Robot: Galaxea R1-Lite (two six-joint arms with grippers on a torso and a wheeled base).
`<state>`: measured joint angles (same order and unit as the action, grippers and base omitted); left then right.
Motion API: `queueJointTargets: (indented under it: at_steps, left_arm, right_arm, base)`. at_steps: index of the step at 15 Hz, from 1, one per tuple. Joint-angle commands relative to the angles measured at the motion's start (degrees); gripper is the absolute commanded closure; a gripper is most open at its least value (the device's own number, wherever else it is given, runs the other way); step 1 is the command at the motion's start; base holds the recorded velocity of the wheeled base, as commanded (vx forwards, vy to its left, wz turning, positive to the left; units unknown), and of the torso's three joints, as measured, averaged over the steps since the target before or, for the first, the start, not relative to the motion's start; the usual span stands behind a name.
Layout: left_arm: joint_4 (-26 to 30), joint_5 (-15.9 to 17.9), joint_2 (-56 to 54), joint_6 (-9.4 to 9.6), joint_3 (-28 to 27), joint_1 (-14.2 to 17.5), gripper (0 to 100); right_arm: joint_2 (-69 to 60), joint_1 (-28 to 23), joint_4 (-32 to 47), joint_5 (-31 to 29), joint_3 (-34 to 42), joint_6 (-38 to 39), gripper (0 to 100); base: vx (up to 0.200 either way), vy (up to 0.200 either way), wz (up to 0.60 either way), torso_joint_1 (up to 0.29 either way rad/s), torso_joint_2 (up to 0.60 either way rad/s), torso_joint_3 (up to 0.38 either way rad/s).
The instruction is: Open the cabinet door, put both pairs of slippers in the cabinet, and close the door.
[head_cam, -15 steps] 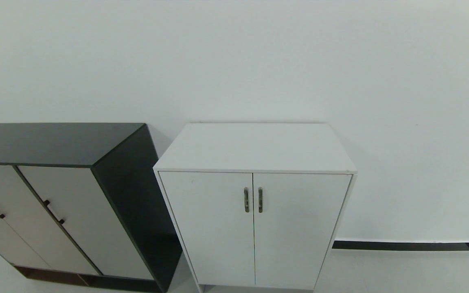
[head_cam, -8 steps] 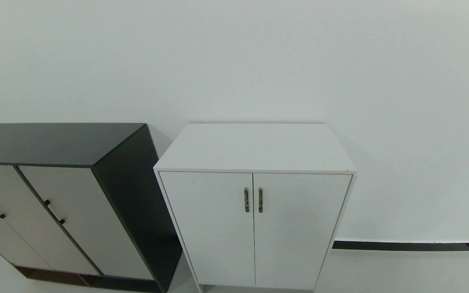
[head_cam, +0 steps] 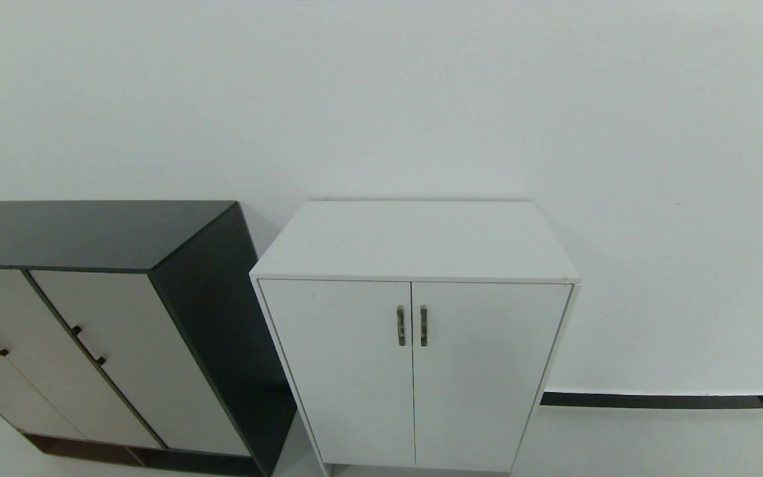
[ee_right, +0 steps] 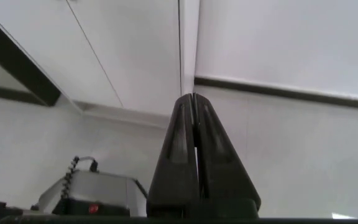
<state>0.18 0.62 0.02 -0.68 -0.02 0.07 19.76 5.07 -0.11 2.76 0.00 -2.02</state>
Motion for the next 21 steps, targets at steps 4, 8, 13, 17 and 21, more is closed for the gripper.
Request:
queueJointTargets:
  at_steps: [4, 8, 13, 17, 21]
  left_arm:
    - [0.0, 0.0, 0.0, -0.02, -0.1, 0.0, 100]
    - [0.0, 0.0, 0.0, -0.02, 0.0, 0.0, 100]
    - [0.0, 0.0, 0.0, -0.02, -0.1, 0.0, 100]
    - [0.0, -0.3, 0.0, -0.02, 0.0, 0.0, 100]
    - [0.0, -0.4, 0.0, -0.02, -0.1, 0.0, 100]
  right_arm:
    - [-8.8, 0.7, 0.0, -0.3, 0.0, 0.0, 100]
    - [-12.2, -1.5, 0.0, -0.8, -0.1, 0.0, 100]
    - [-15.0, -2.8, 0.0, -0.8, 0.0, 0.1, 100]
    - [-15.7, -2.9, 0.0, -1.9, 0.0, 0.3, 100]
    - [-19.3, -4.8, 0.1, -1.9, -0.1, 0.3, 100]
  base:
    - [0.0, 0.0, 0.0, 0.0, 0.0, 0.0]
    - [0.0, 0.0, 0.0, 0.0, 0.0, 0.0]
    - [0.0, 0.0, 0.0, 0.0, 0.0, 0.0]
    - [0.0, 0.0, 0.0, 0.0, 0.0, 0.0]
    - [0.0, 0.0, 0.0, 0.0, 0.0, 0.0]
